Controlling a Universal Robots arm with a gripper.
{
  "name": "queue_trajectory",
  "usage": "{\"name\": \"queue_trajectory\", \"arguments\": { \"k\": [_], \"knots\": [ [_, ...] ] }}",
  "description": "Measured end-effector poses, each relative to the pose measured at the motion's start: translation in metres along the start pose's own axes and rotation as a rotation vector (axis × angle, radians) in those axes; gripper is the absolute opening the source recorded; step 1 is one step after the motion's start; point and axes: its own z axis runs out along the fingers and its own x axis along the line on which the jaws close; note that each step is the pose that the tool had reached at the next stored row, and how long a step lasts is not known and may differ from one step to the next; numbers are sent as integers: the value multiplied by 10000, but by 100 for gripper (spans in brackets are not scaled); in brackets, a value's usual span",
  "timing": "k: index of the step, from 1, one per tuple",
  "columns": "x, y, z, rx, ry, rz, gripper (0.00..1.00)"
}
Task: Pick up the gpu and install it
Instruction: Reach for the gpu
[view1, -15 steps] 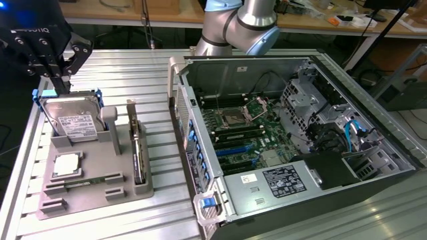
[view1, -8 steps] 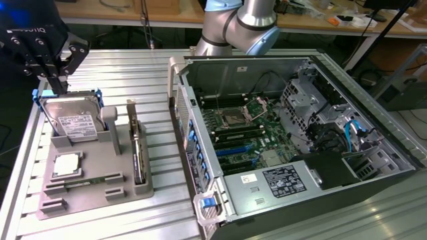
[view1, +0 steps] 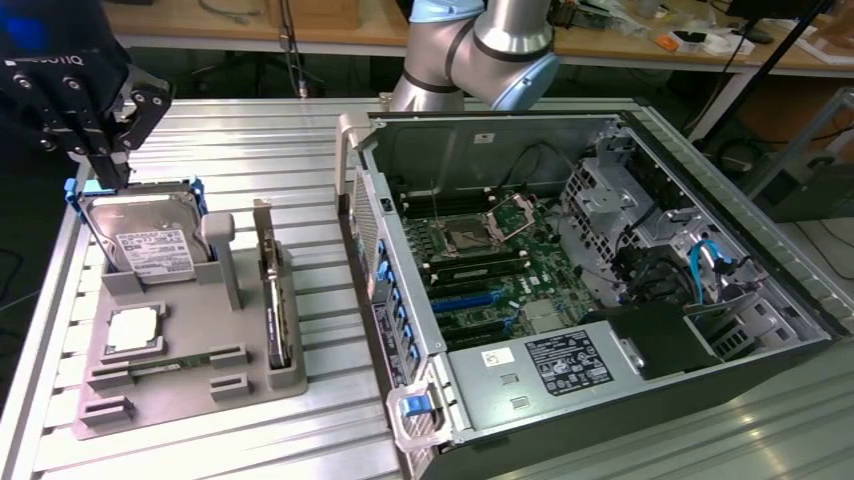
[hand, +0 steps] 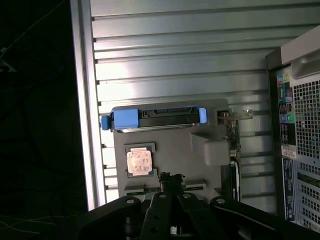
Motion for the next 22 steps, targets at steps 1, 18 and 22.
{"name": "queue_trajectory", "arguments": {
  "k": [1, 18, 22],
  "knots": [
    [7, -1, -1, 1, 0, 0, 11],
    [62, -5, -2, 0, 0, 0, 11],
    [63, -5, -2, 0, 0, 0, 11]
  ]
}}
